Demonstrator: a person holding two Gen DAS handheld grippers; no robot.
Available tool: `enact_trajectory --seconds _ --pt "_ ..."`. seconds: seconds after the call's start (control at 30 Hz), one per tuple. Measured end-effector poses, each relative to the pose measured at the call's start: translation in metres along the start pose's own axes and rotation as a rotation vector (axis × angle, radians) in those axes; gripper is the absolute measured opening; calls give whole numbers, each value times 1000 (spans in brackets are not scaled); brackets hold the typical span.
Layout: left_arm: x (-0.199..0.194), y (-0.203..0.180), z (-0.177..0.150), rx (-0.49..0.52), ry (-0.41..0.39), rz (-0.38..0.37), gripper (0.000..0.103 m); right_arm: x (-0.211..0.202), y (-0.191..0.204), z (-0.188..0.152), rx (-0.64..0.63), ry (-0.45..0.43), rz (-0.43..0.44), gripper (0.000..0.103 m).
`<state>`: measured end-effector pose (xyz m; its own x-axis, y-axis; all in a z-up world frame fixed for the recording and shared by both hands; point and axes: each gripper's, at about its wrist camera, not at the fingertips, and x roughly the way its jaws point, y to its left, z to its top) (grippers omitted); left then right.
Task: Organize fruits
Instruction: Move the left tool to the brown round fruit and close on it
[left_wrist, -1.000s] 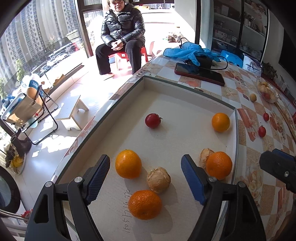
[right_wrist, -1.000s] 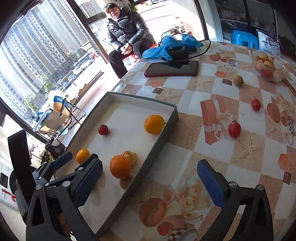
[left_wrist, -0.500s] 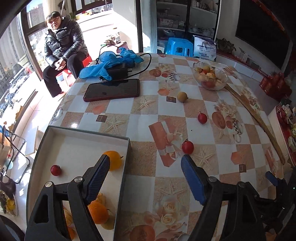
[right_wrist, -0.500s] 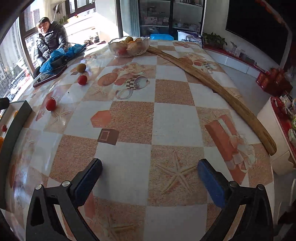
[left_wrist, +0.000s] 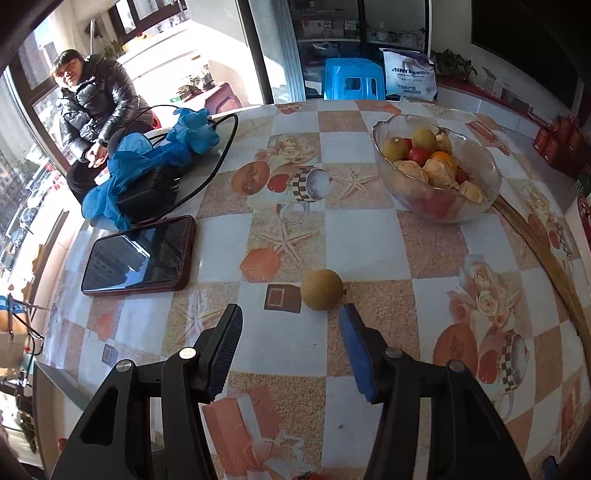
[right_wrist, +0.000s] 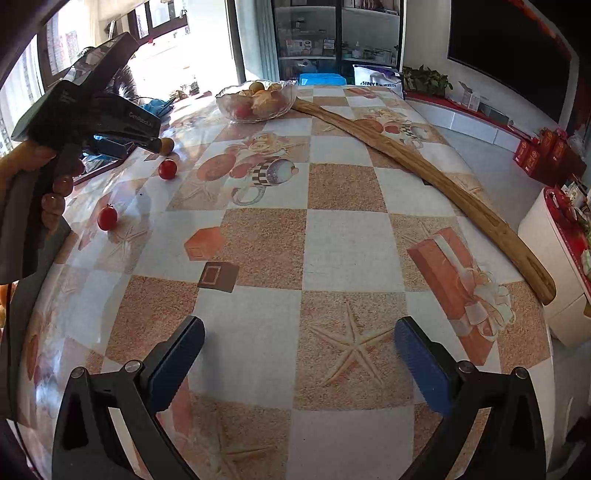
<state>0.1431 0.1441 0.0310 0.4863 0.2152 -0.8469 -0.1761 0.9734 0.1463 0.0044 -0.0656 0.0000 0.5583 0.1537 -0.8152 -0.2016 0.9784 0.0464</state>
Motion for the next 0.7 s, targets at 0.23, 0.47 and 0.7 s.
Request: enact_trajectory --seconds 0.23,0.47,0.7 --pt "30 -2 13 -35 10 16 27 -1 -2 1 14 -10 27 103" --pt "3 -1 -31 29 -25 -28 27 -1 -3 1 20 -13 35 103" --pt "-44 4 -110 37 -66 -77 27 -1 -2 1 17 -12 32 103"
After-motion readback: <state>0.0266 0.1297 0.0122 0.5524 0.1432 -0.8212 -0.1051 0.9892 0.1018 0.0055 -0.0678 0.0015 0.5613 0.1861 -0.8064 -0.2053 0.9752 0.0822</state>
